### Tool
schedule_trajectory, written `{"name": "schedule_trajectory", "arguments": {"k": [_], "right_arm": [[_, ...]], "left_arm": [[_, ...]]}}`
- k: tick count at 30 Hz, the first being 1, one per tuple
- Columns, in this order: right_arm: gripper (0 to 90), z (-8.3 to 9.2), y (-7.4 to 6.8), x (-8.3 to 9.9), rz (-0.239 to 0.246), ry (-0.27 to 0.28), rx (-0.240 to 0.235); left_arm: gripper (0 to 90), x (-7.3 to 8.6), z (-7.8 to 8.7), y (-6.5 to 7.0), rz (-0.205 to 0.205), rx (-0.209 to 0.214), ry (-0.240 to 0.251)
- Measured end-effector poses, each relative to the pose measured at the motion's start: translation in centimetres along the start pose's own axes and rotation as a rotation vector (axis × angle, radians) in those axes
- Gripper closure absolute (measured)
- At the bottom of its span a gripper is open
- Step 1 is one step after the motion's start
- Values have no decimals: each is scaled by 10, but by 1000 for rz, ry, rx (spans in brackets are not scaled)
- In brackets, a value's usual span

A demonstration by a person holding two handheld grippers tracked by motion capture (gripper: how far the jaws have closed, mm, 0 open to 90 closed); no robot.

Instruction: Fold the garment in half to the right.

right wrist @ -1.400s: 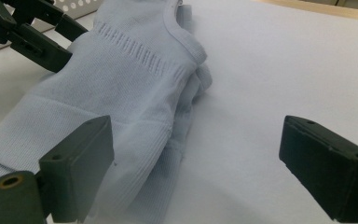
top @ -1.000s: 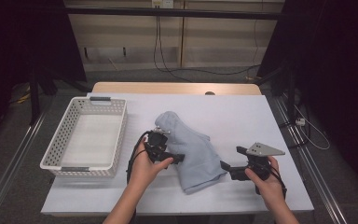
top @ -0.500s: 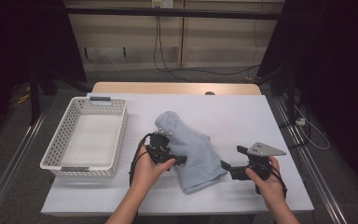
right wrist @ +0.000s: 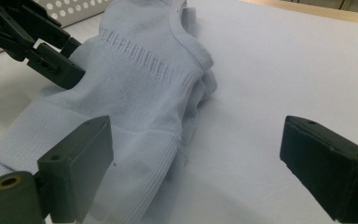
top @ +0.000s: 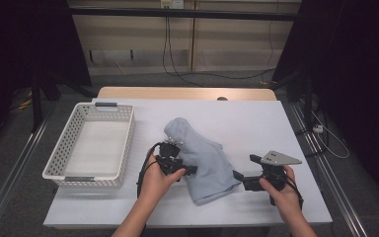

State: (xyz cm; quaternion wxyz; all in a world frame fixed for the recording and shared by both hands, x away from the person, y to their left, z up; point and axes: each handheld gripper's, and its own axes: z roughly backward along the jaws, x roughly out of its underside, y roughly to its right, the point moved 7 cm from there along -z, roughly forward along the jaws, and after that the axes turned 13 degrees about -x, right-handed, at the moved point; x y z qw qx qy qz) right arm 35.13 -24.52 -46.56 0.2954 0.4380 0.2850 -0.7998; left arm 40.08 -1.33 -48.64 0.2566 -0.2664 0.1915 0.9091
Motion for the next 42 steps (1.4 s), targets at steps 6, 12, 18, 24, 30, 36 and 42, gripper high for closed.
{"name": "schedule_trajectory", "arguments": {"k": [6,12,18,24,30,36,42], "right_arm": [[94,0,0,0,0,0,-1],[94,-1,-1,0,1,-2,-6],[94,-1,-1,0,5,-4,-12],[94,-1,-1,0,6,-6,-12],[94,-1,-1,0,9,-5,-11],[95,1,-1,0,9,-3,-8],[95,2,1,0,7,-1,-2]], "left_arm": [[324,1,-1,-1,15,-12,-2],[307,2,-2,-2,26,-1,-3],[433,4,-2,1,51,25,-10],[535,6,-1,2,75,26,-13],[647,4,3,1,96,42,-23],[687,0,8,-9,103,48,-30],[685,-7,14,-31,104,4,-25]]}}
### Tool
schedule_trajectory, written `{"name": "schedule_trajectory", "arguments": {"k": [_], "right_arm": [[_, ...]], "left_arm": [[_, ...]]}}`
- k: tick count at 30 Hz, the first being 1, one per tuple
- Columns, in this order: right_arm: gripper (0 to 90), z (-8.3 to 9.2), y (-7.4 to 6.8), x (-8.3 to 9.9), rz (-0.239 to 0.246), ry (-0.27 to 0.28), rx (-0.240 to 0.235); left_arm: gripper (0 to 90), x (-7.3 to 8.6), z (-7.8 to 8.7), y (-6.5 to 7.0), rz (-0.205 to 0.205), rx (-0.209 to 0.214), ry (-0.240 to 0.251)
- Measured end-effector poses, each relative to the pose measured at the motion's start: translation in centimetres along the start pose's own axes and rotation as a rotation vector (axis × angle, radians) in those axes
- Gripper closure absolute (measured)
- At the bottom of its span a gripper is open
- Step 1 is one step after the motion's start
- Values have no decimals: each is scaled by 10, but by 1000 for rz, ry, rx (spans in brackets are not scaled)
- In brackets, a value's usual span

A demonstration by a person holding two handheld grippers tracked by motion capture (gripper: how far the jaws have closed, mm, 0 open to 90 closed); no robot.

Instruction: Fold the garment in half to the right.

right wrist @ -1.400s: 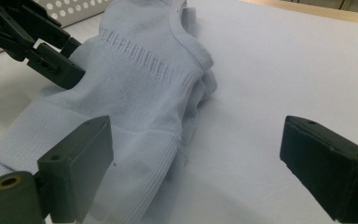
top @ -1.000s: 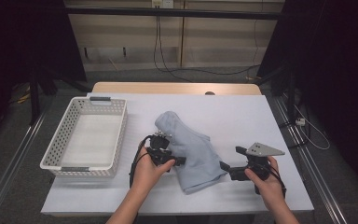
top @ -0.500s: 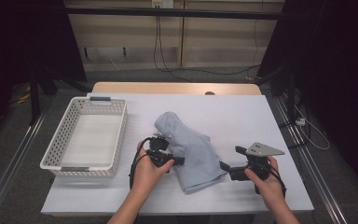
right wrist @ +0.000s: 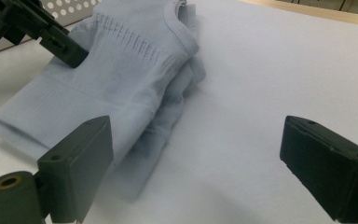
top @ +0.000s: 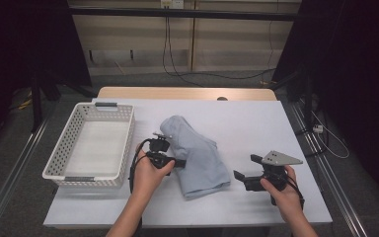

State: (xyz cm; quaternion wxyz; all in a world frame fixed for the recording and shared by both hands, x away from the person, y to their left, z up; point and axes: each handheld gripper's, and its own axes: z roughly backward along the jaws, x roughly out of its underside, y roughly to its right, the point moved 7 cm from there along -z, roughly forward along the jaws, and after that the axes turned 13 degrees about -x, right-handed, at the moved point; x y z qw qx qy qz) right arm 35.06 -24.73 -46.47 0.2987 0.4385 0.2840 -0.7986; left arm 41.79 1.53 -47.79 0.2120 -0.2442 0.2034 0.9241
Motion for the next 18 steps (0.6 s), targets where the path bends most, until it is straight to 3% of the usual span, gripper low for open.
{"name": "schedule_trajectory", "arguments": {"k": [10,13,16,18], "right_arm": [[95,1,1,0,-1,2,5],[94,1,1,-1,2,1,3],[94,-1,-1,0,5,-2,-3],[94,-2,-1,-1,5,-6,-5]], "left_arm": [[637,-9,5,-20,23,-47,34],[553,-7,5,-21,29,-53,48],[396,-5,7,-19,51,-44,43],[366,-3,8,-18,51,-41,45]]}}
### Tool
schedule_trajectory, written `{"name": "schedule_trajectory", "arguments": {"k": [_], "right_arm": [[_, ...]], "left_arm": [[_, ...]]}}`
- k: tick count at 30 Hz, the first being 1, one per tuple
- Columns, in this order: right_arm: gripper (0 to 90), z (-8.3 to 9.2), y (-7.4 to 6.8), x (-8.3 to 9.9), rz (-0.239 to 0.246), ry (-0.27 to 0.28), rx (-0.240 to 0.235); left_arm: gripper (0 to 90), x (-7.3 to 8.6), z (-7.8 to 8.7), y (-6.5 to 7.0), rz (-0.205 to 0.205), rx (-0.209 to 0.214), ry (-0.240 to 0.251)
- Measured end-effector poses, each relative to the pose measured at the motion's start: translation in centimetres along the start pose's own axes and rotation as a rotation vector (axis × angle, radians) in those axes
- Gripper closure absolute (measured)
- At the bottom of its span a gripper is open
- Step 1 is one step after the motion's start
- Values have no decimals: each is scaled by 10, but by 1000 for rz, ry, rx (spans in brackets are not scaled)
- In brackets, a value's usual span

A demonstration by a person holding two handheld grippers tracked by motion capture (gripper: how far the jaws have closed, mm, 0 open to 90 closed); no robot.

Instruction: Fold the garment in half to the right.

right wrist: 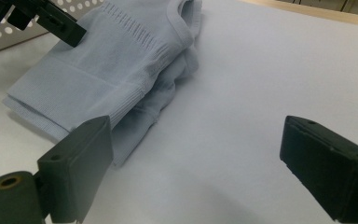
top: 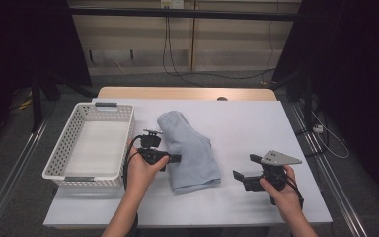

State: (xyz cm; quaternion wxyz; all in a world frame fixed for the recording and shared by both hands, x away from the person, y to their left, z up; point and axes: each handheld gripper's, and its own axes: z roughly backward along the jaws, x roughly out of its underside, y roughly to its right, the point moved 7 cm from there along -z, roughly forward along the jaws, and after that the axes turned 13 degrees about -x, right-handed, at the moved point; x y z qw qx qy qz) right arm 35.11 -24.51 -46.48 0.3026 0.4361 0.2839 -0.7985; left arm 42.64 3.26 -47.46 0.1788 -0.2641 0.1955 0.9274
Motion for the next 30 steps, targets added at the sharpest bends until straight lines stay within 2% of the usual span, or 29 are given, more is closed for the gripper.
{"name": "schedule_trajectory", "arguments": {"k": [10,16,22,30], "right_arm": [[94,-9,-5,-5,17,0,-24],[94,-11,-6,-6,26,-6,-24],[94,-9,-6,-4,22,-8,-20],[94,-3,-6,-2,22,-2,-6]], "left_arm": [[251,8,0,4,-2,-11,3],[195,8,-7,7,-16,-16,18],[137,3,-12,7,-19,-15,38],[135,-10,-12,8,-4,-8,59]]}}
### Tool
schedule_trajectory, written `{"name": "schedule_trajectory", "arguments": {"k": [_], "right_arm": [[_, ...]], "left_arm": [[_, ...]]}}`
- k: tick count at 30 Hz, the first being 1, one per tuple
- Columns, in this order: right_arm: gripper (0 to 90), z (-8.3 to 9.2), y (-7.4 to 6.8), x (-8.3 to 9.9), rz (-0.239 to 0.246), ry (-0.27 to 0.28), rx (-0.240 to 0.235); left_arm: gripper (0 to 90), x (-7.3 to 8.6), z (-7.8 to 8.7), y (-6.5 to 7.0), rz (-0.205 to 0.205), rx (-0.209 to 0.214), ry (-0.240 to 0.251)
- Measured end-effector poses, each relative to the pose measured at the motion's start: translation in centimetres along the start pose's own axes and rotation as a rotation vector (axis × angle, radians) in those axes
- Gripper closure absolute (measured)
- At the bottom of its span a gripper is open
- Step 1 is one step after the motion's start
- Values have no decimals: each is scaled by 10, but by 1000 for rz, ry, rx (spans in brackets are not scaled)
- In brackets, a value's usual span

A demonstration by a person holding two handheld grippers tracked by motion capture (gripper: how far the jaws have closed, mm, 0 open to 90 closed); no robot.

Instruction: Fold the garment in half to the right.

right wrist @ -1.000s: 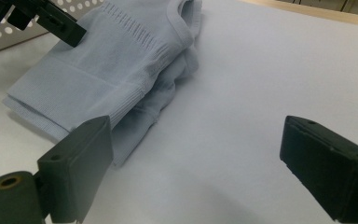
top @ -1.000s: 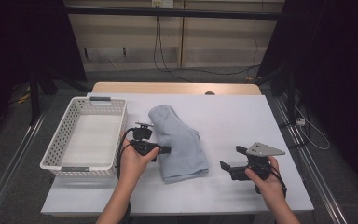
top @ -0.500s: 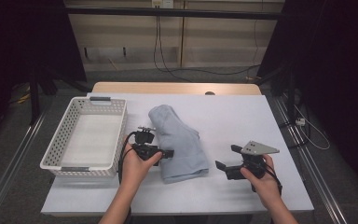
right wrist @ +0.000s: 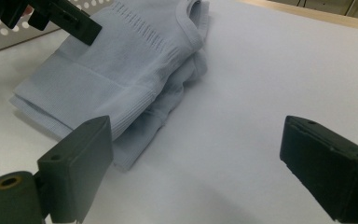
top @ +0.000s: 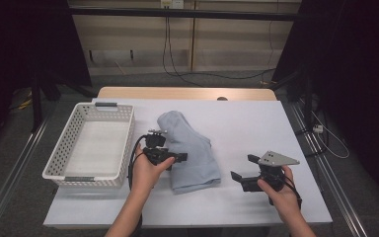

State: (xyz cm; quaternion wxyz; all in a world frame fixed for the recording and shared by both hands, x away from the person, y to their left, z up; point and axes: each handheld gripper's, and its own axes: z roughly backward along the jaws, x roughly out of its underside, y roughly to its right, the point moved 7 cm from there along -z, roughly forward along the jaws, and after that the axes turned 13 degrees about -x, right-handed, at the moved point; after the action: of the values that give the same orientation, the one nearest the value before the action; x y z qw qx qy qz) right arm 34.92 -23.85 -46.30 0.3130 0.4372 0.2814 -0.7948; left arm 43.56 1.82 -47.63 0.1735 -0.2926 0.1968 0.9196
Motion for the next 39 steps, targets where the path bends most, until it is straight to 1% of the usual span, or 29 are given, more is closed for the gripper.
{"name": "schedule_trajectory", "arguments": {"k": [4,7,8,9,10,11,12,14,15,16,18,21,22,23,26,28,30,32,35,37,39], "right_arm": [[94,3,0,2,-5,2,7],[95,4,1,2,-8,3,10],[94,5,0,2,-8,5,10],[95,5,0,2,-8,4,12],[94,5,0,2,-8,3,13],[95,5,1,2,-7,3,12],[95,6,1,2,-8,4,12],[95,6,1,3,-8,3,14],[94,6,2,3,-9,4,15],[95,6,2,2,-8,6,15],[94,7,2,2,-7,7,16],[94,6,2,2,-6,6,18],[94,6,2,2,-5,6,19],[95,6,3,2,-4,6,20],[94,7,3,1,-6,9,22],[95,7,3,1,-5,10,22],[94,7,3,1,-5,9,21],[94,7,4,1,-4,10,24],[95,7,4,0,-2,16,25],[94,7,5,0,-4,16,24],[94,7,5,0,-3,14,21]], "left_arm": [[142,-3,-5,4,12,0,2],[148,-3,-11,4,20,0,-8],[148,-2,-13,5,34,-3,-11],[149,-1,-15,5,24,-6,-23],[150,-1,-15,5,24,-6,-23],[159,2,-19,6,38,-2,-37],[167,3,-21,7,41,1,-46],[174,4,-23,8,31,4,-47],[187,4,-23,8,30,6,-46],[201,4,-23,9,37,11,-48],[273,6,-24,9,18,12,-50],[391,6,-25,12,23,3,-56],[407,6,-25,12,13,-2,-68],[440,5,-26,12,12,-17,-72],[541,4,-27,12,19,-27,-77],[602,4,-27,12,31,-30,-85],[686,4,-27,12,46,-23,-82],[714,3,-27,12,59,-26,-86],[728,1,-25,13,57,-35,-103],[733,-2,-23,14,39,-38,-117],[735,-5,-21,16,36,-44,-122]]}}
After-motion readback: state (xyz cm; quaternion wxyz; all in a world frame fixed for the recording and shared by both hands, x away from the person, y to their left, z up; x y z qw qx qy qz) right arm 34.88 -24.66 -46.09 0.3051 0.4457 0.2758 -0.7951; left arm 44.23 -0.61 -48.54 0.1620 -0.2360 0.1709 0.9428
